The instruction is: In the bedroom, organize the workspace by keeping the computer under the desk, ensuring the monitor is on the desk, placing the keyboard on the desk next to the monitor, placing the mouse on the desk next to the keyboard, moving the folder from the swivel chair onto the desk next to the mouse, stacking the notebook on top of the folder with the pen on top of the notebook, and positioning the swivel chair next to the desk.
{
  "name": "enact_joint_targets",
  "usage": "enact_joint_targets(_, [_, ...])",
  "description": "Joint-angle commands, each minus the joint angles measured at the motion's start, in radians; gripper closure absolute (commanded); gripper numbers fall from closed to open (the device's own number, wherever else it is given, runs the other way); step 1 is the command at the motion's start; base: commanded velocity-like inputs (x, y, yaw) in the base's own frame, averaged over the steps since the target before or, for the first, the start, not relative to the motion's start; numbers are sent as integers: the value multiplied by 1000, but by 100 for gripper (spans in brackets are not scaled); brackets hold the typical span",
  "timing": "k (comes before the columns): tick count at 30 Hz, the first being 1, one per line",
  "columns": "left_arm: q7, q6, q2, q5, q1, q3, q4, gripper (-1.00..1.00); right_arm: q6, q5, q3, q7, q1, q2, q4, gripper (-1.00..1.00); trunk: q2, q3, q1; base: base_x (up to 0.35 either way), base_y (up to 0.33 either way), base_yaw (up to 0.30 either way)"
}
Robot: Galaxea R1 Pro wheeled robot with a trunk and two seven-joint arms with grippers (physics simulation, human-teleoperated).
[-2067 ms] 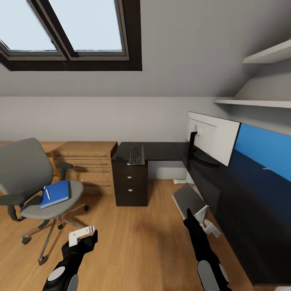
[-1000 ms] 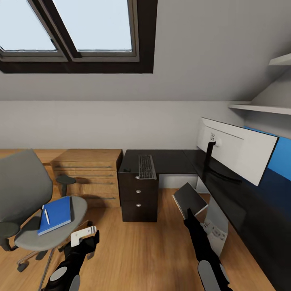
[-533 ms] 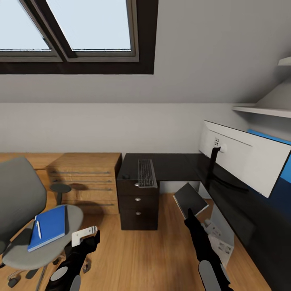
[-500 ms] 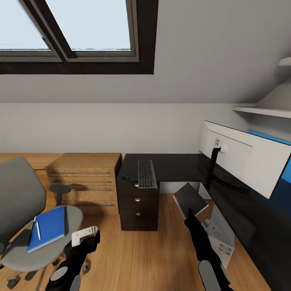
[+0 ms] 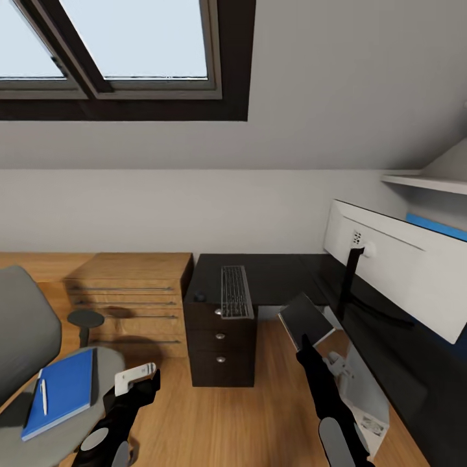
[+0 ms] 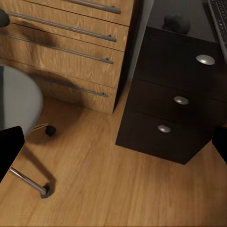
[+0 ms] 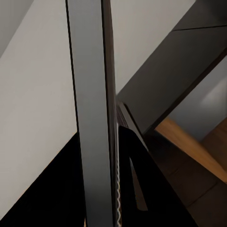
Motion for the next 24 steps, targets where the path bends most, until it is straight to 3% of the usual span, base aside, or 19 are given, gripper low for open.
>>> enact_joint_targets(1, [5,4,0,11,0,0,-1,-100,-2,-11,-1,2,-1,0,-1,100,7,2,-3,266,0,0])
enact_joint_targets(7, [5,4,0,11,-1,0,-1,-100,-2,-12,-14,2,-1,0,-4,100,49,21,-26,266,0,0])
enact_joint_targets(9, [5,4,0,11,-1,0,-1,-100,0,-27,-54,3,-1,1,-1,100,63,27,-34,266,0,0])
enact_joint_targets(11, [5,4,0,11,-1,0,-1,-100,1,-56,-76,3,-1,1,0,100,77,33,-42,266,0,0])
enact_joint_targets(12, [5,4,0,11,-1,0,-1,-100,0,-169,-97,3,-1,1,1,100,84,37,-46,267,0,0])
enact_joint_targets(14, [5,4,0,11,-1,0,-1,-100,-1,-202,-99,3,-1,1,2,100,98,43,-53,267,0,0])
enact_joint_targets(22, [4,4,0,11,-1,0,-1,-100,3,-254,-117,1,-1,-4,3,100,154,68,-84,267,0,0])
enact_joint_targets(24, [4,4,0,11,-1,0,-1,-100,5,-283,-125,1,-1,-6,3,100,168,74,-92,267,0,0])
